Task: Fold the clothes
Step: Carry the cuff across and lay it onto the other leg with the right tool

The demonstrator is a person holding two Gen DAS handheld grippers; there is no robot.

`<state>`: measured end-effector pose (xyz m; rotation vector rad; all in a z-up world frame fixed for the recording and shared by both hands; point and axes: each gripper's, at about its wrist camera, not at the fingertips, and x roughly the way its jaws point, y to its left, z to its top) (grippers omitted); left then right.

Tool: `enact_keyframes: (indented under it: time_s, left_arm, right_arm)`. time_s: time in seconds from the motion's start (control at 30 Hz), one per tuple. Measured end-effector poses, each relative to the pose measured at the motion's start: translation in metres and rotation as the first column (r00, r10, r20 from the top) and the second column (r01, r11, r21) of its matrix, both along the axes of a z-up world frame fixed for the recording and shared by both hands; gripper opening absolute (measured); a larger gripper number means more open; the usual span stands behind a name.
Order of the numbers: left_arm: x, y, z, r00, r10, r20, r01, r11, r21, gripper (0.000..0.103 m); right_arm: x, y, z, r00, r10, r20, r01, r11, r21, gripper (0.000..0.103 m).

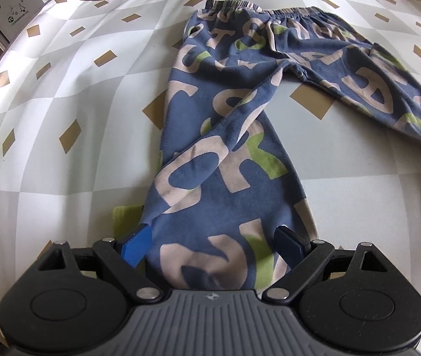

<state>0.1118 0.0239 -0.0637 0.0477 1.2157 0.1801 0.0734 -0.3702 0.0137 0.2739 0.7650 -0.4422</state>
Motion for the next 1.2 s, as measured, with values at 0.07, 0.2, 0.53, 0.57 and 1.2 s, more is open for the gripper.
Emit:
enact_keyframes:
  time_s: [0.07,0.2,0.53,0.57,1.2]
  left_arm:
    - [-0.006,0.003,0.002,1.000,0.005,0.006,-0.005,1.000,0.016,0.090]
    - [-0.021,0.008,0.002,1.000,0.024,0.004,-0.024,1.000,0.005,0.090]
    - [-0.063,0.014,0.003,0.997,0.072,-0.014,-0.072,0.997,-0.028,0.090]
    - [-0.066,0.015,0.004,0.997,0.079,-0.014,-0.079,0.996,-0.033,0.090]
    - [-0.076,0.000,0.002,0.998,0.058,-0.024,-0.060,0.996,-0.059,0.090]
  right_arm:
    - [-0.009,-0.008,-0.005,0.999,-0.034,-0.026,0.035,0.999,0.032,0.006]
    - [-0.022,-0.017,-0.013,0.994,-0.089,-0.063,0.093,0.993,0.066,0.008]
    - [-0.054,-0.002,-0.011,0.998,-0.040,-0.050,0.048,0.984,0.173,0.017]
    - [-0.057,0.000,-0.010,0.999,-0.031,-0.043,0.039,0.980,0.195,0.018]
    - [-0.061,-0.011,-0.020,0.992,0.031,-0.120,-0.006,0.979,0.205,0.047]
